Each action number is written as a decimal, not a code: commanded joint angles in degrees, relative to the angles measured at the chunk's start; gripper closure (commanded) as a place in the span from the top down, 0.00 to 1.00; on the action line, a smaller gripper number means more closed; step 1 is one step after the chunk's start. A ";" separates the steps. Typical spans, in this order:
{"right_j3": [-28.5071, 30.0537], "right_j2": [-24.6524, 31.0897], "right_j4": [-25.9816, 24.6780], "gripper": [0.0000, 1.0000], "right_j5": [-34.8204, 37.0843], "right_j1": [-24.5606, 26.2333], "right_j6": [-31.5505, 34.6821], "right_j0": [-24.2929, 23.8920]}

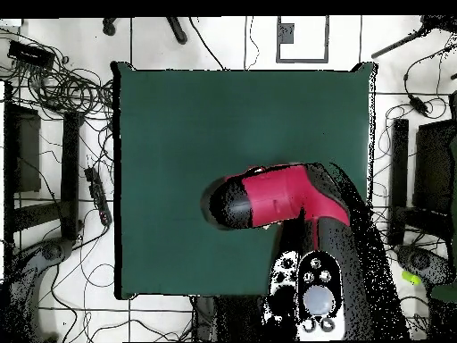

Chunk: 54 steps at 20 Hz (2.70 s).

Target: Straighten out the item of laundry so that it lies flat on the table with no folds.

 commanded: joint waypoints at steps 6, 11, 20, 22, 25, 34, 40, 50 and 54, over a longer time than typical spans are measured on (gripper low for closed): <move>-1.03 2.37 2.39 0.00 3.33 6.37 1.22 5.49; -3.66 1.75 3.22 0.00 5.07 8.54 3.64 8.01; -10.35 1.13 8.14 0.00 6.72 13.79 10.04 12.31; -12.16 0.82 9.72 0.00 7.16 15.22 11.85 13.43; -15.15 -0.11 11.31 0.00 8.59 17.11 12.59 15.50; -21.63 -3.24 16.02 0.00 12.67 21.41 14.25 20.41; -23.88 -4.35 20.16 0.00 14.65 22.14 14.11 21.68; -26.96 -6.29 25.62 0.00 15.86 23.69 14.93 23.19; -28.16 -7.39 26.98 0.00 15.98 24.52 14.41 23.85</move>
